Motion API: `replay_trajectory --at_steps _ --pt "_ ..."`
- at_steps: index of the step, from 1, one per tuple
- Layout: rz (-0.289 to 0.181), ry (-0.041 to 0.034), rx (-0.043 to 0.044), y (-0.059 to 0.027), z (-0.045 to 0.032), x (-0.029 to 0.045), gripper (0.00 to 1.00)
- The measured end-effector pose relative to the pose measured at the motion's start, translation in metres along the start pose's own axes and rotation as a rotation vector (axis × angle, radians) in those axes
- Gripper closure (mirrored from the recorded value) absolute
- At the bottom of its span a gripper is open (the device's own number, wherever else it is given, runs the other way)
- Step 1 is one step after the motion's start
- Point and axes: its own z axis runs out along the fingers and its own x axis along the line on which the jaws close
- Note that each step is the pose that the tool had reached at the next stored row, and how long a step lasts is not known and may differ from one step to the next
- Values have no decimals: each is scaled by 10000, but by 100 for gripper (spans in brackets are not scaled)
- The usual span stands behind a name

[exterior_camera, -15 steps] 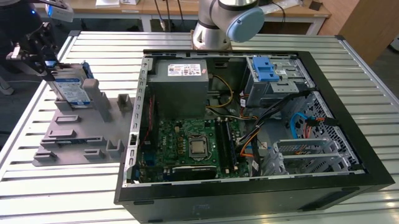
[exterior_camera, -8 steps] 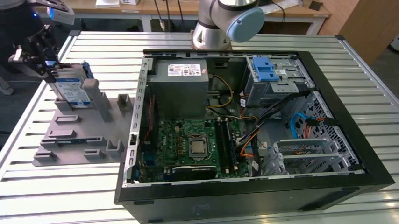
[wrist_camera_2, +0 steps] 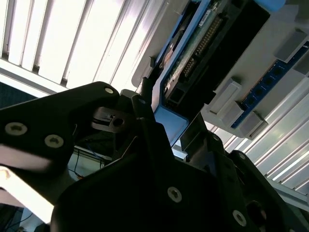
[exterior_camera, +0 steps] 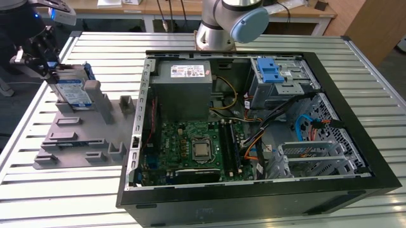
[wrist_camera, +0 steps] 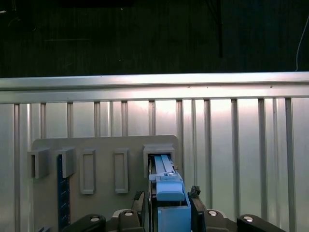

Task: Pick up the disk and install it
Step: 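Pick up the disk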

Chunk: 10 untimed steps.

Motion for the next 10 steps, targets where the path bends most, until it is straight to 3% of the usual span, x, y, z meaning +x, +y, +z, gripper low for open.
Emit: replay_trajectory --at_steps 3,10 --pt "0 0 2 0 1 0 63" --pt "-231 1 2 -1 2 13 64"
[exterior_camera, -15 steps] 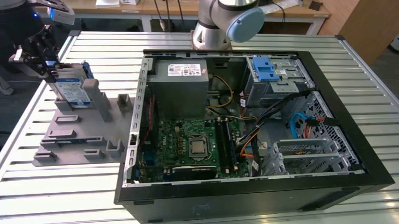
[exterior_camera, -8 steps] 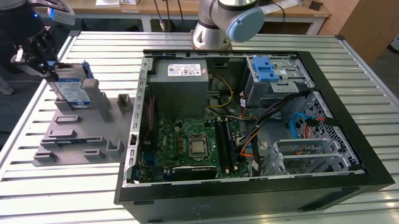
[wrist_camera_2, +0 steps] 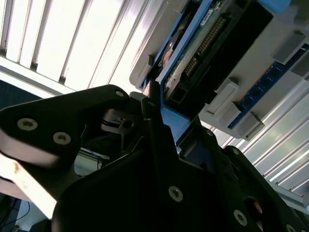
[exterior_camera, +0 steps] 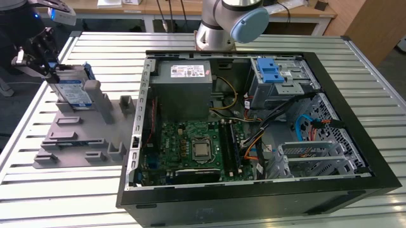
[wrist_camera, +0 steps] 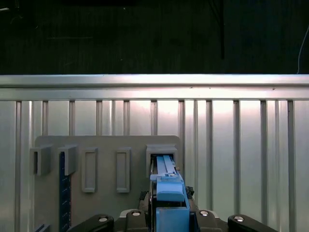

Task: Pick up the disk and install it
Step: 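Pick up the disk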

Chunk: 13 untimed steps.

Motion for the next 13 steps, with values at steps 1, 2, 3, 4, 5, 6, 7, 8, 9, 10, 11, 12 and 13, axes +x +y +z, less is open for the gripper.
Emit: replay_trajectory --at_steps 1,2,3,4,5,6,7,8,9,10,11,12,13 --pt "-39 0 0 0 0 0 64" --pt "-51 0 0 1 0 0 64" --pt "-51 0 0 1 0 0 64" --pt "-52 0 0 0 0 0 64" --pt "-53 0 0 0 0 0 62" --pt "-53 0 0 0 0 0 62" --pt "-53 0 0 0 0 0 56" --pt "-53 0 0 0 0 0 56" --pt "-52 0 0 0 0 0 56" --pt "-52 0 0 1 0 0 56" --pt "-52 0 0 0 0 0 57" --pt "-52 1 0 0 0 0 64" --pt "-52 1 -1 1 0 0 64"
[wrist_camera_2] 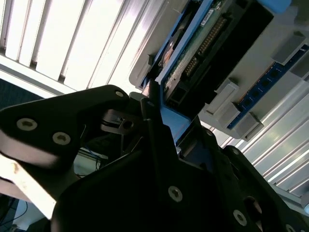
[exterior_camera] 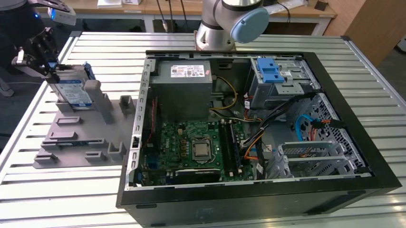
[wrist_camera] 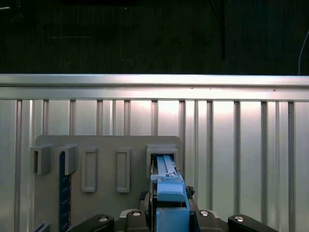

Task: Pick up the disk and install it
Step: 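Pick up the disk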

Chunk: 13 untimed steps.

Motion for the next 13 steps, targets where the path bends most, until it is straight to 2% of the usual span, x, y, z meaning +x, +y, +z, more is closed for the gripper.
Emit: replay_trajectory --at_steps 4,13 --pt "0 0 0 0 -8 0 64" --pt "0 -1 1 1 -110 0 64"
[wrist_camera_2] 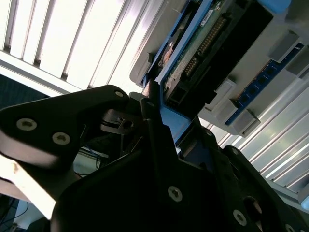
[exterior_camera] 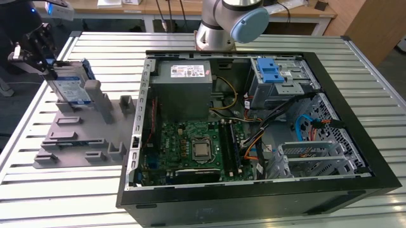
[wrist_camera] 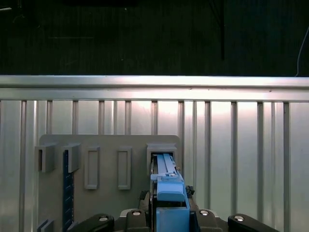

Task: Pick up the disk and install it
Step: 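Pick up the disk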

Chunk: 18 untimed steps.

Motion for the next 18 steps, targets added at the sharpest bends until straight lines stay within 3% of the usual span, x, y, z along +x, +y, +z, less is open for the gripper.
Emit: replay_trajectory --at_steps 18 --pt "0 1 -1 1 -79 0 64"
